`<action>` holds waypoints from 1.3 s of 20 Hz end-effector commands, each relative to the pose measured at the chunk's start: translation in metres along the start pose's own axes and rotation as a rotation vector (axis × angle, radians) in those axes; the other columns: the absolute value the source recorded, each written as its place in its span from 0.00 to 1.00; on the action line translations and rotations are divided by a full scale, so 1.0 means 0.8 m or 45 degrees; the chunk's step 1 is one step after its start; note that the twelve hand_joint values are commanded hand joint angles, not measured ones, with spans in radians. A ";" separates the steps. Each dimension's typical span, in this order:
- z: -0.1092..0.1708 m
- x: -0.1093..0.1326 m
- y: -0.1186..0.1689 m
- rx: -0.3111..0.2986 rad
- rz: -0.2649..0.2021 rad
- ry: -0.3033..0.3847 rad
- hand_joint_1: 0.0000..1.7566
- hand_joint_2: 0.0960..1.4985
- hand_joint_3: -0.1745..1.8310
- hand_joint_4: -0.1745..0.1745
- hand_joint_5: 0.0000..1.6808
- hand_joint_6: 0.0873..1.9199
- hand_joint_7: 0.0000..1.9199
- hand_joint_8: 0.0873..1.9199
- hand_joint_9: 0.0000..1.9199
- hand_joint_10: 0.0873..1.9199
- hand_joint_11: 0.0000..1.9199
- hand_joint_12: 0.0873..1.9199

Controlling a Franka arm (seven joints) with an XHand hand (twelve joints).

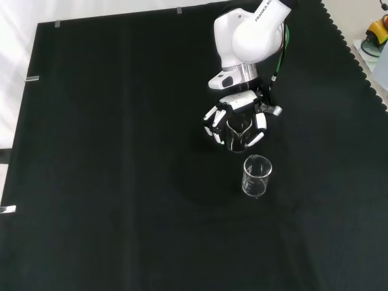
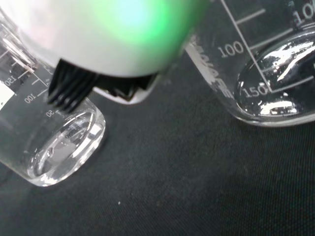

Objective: Place the beaker back on the table.

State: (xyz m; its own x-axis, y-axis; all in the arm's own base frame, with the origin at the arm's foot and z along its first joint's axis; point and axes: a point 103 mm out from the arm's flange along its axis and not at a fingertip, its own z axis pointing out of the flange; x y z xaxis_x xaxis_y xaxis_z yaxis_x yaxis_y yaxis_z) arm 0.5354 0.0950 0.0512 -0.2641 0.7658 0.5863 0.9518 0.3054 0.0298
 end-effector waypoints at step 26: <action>-0.042 0.004 -0.032 -0.052 0.045 -0.032 0.54 0.14 0.57 0.25 0.23 0.37 0.35 0.35 0.36 0.33 0.10 0.69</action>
State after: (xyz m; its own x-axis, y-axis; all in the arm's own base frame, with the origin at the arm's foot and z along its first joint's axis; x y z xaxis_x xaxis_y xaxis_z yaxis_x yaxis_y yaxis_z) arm 0.5178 0.0704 0.0769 -0.2382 0.7872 0.5688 0.9630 0.2674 0.0333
